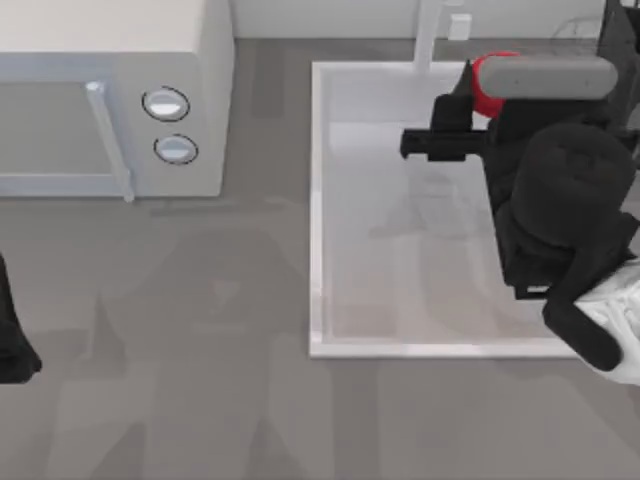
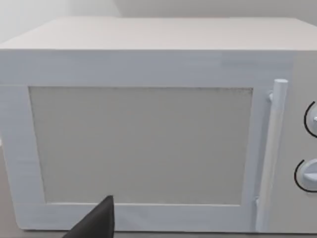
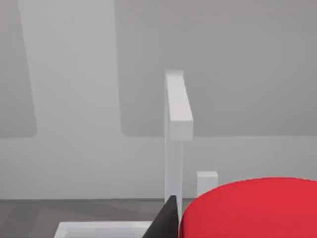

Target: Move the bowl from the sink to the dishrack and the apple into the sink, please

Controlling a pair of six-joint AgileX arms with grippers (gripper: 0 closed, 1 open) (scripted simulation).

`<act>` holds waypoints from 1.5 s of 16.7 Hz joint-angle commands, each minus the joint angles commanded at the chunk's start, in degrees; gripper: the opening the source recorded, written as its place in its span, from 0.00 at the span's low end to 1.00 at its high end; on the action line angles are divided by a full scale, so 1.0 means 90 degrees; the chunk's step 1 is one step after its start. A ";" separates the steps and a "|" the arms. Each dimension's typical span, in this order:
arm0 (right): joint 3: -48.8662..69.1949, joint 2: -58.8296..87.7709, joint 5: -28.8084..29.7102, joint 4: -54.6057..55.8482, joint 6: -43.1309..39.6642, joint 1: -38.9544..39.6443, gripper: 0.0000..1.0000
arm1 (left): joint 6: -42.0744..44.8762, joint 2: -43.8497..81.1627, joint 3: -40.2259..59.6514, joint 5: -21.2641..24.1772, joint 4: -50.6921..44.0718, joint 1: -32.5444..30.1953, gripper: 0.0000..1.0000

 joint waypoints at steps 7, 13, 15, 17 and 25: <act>-0.0372 0.2253 0.0066 0.2670 -0.0024 0.0006 0.00 | 0.0000 0.0000 0.0000 0.0000 0.0000 0.0000 1.00; -0.0610 0.3352 0.0038 0.3945 -0.0031 -0.0011 0.00 | 0.0000 0.0000 0.0000 0.0000 0.0000 0.0000 1.00; -0.0610 0.3353 0.0038 0.3945 -0.0031 -0.0011 0.00 | 0.0000 0.0000 0.0000 0.0000 0.0000 0.0000 1.00; -0.0610 0.3353 0.0038 0.3945 -0.0031 -0.0011 0.00 | 0.0000 0.0000 0.0000 0.0000 0.0000 0.0000 1.00; -0.0610 0.3353 0.0038 0.3945 -0.0031 -0.0011 0.60 | 0.0000 0.0000 0.0000 0.0000 0.0000 0.0000 1.00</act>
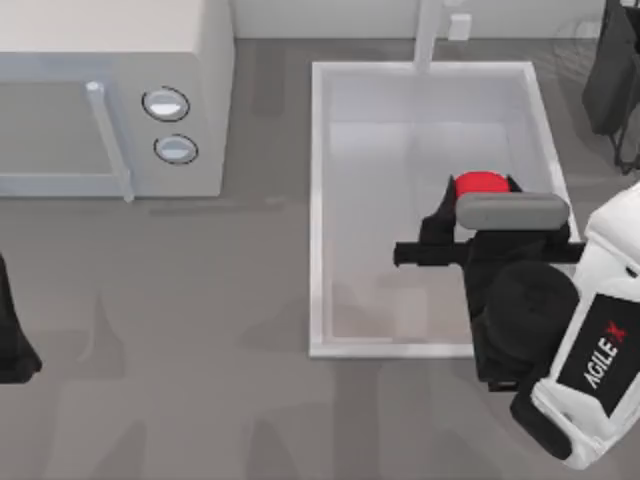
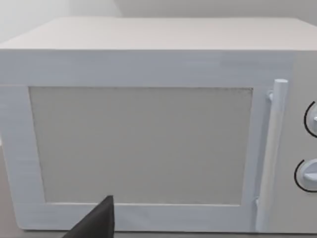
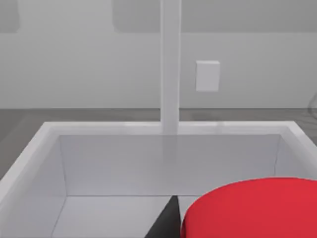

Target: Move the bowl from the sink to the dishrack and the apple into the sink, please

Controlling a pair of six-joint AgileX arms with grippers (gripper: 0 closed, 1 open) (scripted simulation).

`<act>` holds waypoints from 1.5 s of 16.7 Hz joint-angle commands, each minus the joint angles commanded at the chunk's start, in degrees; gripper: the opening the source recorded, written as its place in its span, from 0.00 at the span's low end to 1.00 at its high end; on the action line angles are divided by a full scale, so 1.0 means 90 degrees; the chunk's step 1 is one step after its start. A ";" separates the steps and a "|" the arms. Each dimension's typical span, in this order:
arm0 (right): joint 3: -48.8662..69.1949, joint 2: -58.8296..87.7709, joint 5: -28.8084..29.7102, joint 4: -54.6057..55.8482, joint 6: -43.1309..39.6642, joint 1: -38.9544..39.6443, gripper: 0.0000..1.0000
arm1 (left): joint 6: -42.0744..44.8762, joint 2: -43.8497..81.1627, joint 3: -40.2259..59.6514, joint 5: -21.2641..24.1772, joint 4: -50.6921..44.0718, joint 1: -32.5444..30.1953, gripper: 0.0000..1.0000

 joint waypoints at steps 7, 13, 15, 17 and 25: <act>0.0000 0.0000 0.0000 0.0000 0.0000 0.0000 1.00 | 0.0000 0.0000 0.0000 0.0000 0.0000 0.0000 1.00; 0.0000 0.0000 0.0000 0.0000 0.0000 0.0000 1.00 | 0.0000 0.0000 0.0000 0.0000 0.0000 0.0000 1.00; 0.0005 -0.0002 0.0000 -0.0001 0.0000 -0.0001 1.00 | 0.0000 0.0000 0.0000 0.0000 0.0000 0.0000 1.00; -0.0051 -0.0193 -0.0060 -0.0175 0.0028 -0.0065 1.00 | 0.0000 0.0000 0.0000 0.0000 0.0000 0.0000 1.00; -0.0906 -0.3462 -0.0833 -0.2702 0.0272 -0.1170 1.00 | 0.0000 0.0000 0.0000 0.0000 0.0000 0.0000 1.00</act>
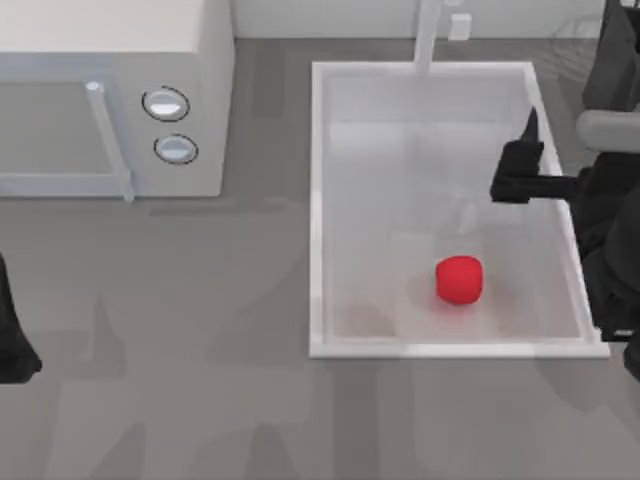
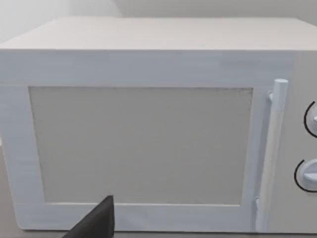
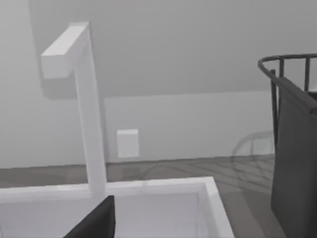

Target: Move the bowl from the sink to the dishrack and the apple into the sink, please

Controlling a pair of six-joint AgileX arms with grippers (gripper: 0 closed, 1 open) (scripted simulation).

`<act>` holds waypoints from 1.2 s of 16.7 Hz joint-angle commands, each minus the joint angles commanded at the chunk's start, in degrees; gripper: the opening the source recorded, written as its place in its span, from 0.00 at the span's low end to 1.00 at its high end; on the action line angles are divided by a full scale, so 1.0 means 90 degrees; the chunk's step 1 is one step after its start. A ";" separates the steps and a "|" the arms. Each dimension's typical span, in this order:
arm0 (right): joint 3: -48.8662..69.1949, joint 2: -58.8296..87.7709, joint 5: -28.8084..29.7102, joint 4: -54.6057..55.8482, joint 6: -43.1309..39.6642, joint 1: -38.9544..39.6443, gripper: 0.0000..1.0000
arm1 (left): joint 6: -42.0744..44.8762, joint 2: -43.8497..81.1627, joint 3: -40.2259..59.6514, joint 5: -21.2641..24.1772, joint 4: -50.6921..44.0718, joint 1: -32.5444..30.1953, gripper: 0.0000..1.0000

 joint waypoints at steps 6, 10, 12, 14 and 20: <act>-0.1038 -0.4118 -0.1037 -0.2868 0.0052 -0.1272 1.00 | 0.0000 0.0000 0.0000 0.0000 0.0000 0.0000 1.00; -0.1780 -0.6925 -0.1912 -0.4786 -0.0040 -0.2043 1.00 | 0.0000 0.0000 0.0000 0.0000 0.0000 0.0000 1.00; -0.2124 -0.8172 -0.2357 -0.5635 -0.0117 -0.2352 1.00 | 0.0000 0.0000 0.0000 0.0000 0.0000 0.0000 1.00; -0.2432 -0.9212 -0.2773 -0.6369 -0.0201 -0.2602 1.00 | 0.0000 0.0000 0.0000 0.0000 0.0000 0.0000 1.00; -0.2962 -1.0726 -0.3517 -0.7552 -0.0372 -0.2958 1.00 | 0.0000 0.0000 0.0000 0.0000 0.0000 0.0000 1.00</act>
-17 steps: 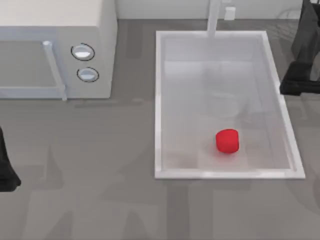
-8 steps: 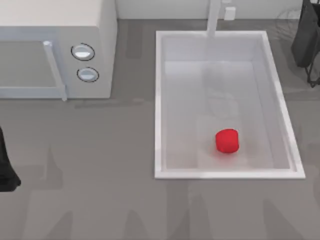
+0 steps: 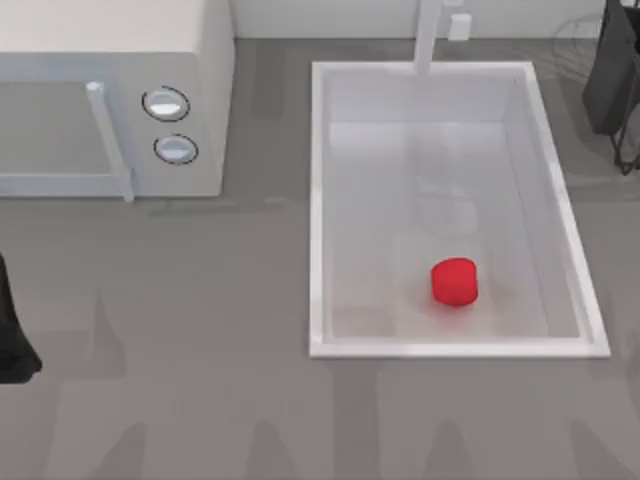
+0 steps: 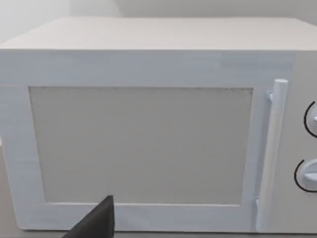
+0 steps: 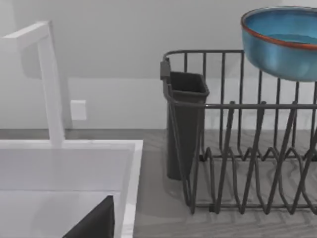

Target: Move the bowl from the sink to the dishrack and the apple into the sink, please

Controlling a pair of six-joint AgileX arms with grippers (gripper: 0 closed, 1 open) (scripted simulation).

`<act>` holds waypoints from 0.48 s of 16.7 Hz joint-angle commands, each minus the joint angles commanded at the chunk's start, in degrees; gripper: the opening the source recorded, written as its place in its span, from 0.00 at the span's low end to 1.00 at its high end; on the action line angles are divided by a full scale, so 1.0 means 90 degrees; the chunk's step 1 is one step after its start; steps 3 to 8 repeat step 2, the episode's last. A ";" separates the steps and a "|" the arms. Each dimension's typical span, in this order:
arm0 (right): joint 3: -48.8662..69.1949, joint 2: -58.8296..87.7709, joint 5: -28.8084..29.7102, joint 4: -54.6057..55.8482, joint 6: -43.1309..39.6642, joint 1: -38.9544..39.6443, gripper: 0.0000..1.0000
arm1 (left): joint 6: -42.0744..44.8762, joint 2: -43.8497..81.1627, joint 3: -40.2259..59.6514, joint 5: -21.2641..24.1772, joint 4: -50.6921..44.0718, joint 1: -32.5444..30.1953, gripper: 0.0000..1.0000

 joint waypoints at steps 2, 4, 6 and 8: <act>-0.0007 -0.0017 -0.0010 -0.0014 -0.0002 -0.0004 1.00 | 0.0000 0.0000 0.0000 0.0000 0.0000 0.0000 1.00; -0.0007 -0.0017 -0.0010 -0.0014 -0.0002 -0.0004 1.00 | 0.0000 0.0000 0.0000 0.0000 0.0000 0.0000 1.00; -0.0007 -0.0017 -0.0010 -0.0014 -0.0002 -0.0004 1.00 | 0.0000 0.0000 0.0000 0.0000 0.0000 0.0000 1.00; -0.0007 -0.0017 -0.0010 -0.0014 -0.0002 -0.0004 1.00 | 0.0000 0.0000 0.0000 0.0000 0.0000 0.0000 1.00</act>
